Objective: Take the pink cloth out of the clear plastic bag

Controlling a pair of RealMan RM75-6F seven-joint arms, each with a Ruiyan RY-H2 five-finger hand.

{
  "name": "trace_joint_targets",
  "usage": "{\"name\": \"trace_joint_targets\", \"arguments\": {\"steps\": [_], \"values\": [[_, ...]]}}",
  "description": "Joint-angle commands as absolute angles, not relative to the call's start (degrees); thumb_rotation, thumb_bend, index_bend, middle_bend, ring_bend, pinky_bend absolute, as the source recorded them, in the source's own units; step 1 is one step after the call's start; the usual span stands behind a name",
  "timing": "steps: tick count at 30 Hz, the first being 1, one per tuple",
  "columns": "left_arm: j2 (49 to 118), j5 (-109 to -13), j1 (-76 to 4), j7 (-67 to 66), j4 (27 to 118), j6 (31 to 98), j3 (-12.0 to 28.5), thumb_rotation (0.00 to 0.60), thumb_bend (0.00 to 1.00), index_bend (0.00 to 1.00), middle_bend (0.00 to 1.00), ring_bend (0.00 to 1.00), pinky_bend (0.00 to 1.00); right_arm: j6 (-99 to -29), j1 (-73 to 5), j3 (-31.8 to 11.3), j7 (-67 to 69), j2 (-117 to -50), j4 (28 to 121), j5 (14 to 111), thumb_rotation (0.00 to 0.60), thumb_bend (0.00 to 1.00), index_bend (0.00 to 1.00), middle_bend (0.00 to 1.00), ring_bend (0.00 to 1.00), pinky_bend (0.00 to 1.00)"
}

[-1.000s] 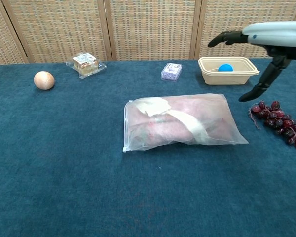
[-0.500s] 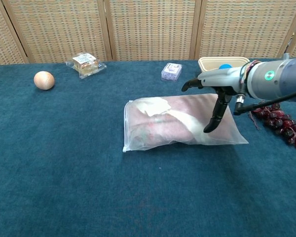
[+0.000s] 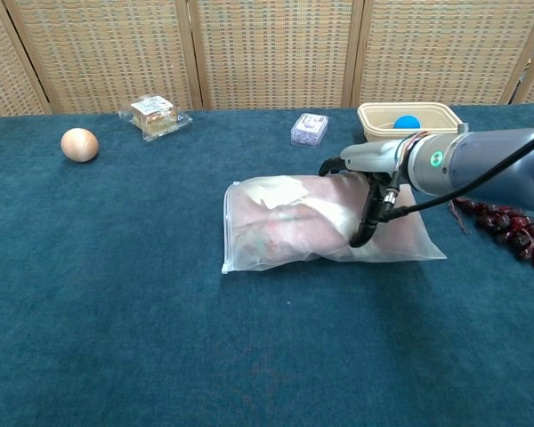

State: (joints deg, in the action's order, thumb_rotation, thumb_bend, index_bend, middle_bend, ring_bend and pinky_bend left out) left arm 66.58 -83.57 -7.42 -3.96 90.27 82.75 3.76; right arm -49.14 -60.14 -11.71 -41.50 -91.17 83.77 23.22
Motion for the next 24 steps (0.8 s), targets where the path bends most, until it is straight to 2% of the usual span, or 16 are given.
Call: {"name": "trace_joint_targets", "arguments": {"steps": [1, 3, 6, 10, 15, 24], "values": [[66.6, -83.4, -7.5, -4.0, 90.2, 82.6, 3.8, 0.6, 0.11, 0.0, 0.0, 0.0, 0.0, -49.3, -60.1, -11.2, -40.3, -92.0, 82.6, 25.0, 0.6, 0.0, 0.26, 0.39, 0.28, 0.44], [66.7, -83.3, -7.6, -4.1, 90.2, 82.5, 3.8, 0.6, 0.11, 0.0, 0.0, 0.0, 0.0, -48.4, -59.9, -11.1, -39.1, -92.1, 82.3, 26.0, 0.6, 0.05, 0.37, 0.47, 0.35, 0.52], [66.8, -83.3, -7.6, -4.3, 90.2, 82.4, 3.8, 0.6, 0.11, 0.0, 0.0, 0.0, 0.0, -47.6, -59.5, -10.9, -37.5, -92.1, 81.9, 28.1, 0.6, 0.26, 0.49, 0.57, 0.43, 0.64], [66.9, -83.2, -7.7, -4.4, 90.2, 82.3, 3.8, 0.6, 0.11, 0.0, 0.0, 0.0, 0.0, -48.0, -58.2, -11.1, -33.9, -92.4, 81.8, 33.5, 0.6, 0.48, 0.57, 0.63, 0.49, 0.67], [66.9, -83.2, -7.8, -4.4, 90.3, 82.3, 3.8, 0.6, 0.11, 0.0, 0.0, 0.0, 0.0, -49.7, -55.8, -11.1, -27.7, -92.6, 82.4, 44.0, 0.6, 0.54, 0.59, 0.65, 0.52, 0.67], [64.5, -84.3, -11.7, -1.9, 91.9, 78.6, 5.8, 0.6, 0.11, 0.0, 0.0, 0.0, 0.0, -54.9, -53.5, -10.5, -15.0, -92.2, 83.6, 67.0, 0.6, 0.55, 0.59, 0.66, 0.52, 0.67]]}}
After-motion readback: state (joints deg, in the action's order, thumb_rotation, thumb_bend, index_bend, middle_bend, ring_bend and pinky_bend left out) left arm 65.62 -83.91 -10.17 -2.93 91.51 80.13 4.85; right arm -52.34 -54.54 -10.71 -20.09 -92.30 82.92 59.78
